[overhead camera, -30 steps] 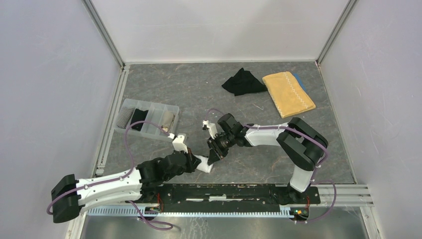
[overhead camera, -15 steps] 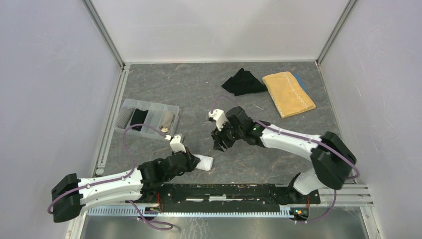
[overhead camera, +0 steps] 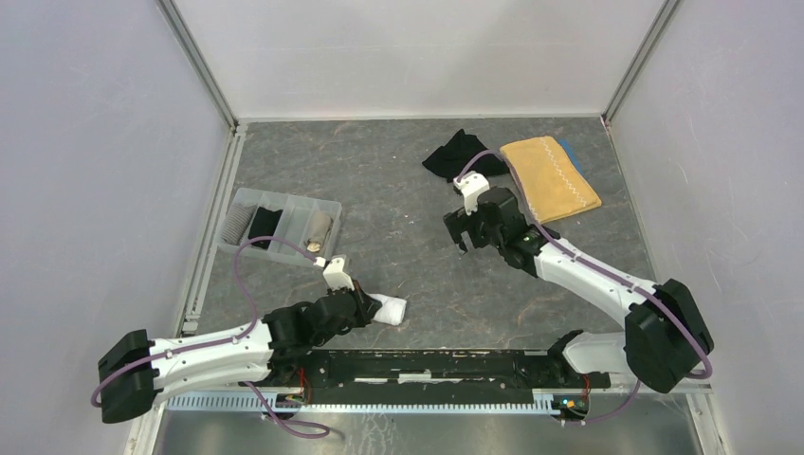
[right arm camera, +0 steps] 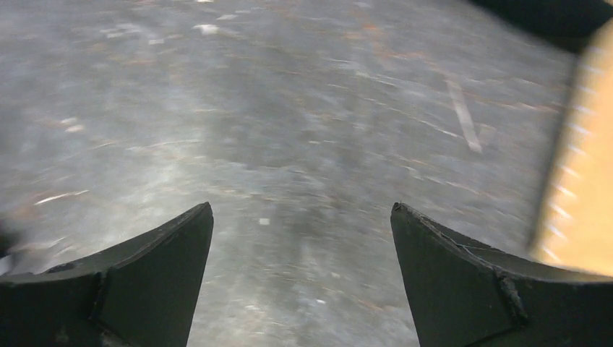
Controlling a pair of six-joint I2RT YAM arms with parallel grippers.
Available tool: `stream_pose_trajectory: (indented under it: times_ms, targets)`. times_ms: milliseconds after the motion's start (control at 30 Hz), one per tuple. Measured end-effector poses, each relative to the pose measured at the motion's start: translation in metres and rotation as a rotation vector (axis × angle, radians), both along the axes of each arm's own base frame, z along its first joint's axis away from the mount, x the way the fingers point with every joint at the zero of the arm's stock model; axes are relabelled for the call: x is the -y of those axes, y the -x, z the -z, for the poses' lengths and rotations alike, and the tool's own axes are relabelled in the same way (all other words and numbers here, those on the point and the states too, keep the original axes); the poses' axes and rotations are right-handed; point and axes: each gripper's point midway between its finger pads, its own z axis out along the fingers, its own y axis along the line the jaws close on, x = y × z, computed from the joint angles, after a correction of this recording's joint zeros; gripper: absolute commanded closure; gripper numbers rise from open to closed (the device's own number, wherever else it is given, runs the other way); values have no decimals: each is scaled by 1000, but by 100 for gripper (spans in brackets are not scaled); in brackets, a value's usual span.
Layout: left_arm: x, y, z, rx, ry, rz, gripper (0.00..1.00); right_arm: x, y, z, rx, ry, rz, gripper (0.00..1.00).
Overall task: Roll the underwear
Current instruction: Roll the underwear to the center of the board.
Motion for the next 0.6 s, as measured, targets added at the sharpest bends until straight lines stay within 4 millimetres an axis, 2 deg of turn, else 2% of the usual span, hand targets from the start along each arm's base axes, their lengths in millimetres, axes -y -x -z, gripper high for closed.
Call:
stream_pose_trajectory:
  times_ms: [67, 100, 133, 300, 533, 600]
  targets:
    - [0, 0, 0, 0, 1, -1, 98, -17, 7, 4, -46, -62, -87, 2]
    - [0, 0, 0, 0, 1, -1, 98, -31, 13, 6, -72, -116, -154, 2]
    - [0, 0, 0, 1, 1, -1, 98, -49, 23, 8, -109, -179, -231, 2]
    - [0, 0, 0, 1, 2, -1, 98, -104, 62, 21, -279, -369, -471, 2]
    - [1, -1, 0, 1, 1, -1, 98, -152, 114, 52, -486, -404, -690, 2]
    - [1, -1, 0, 1, 1, -1, 98, -160, 125, 58, -520, -404, -729, 2]
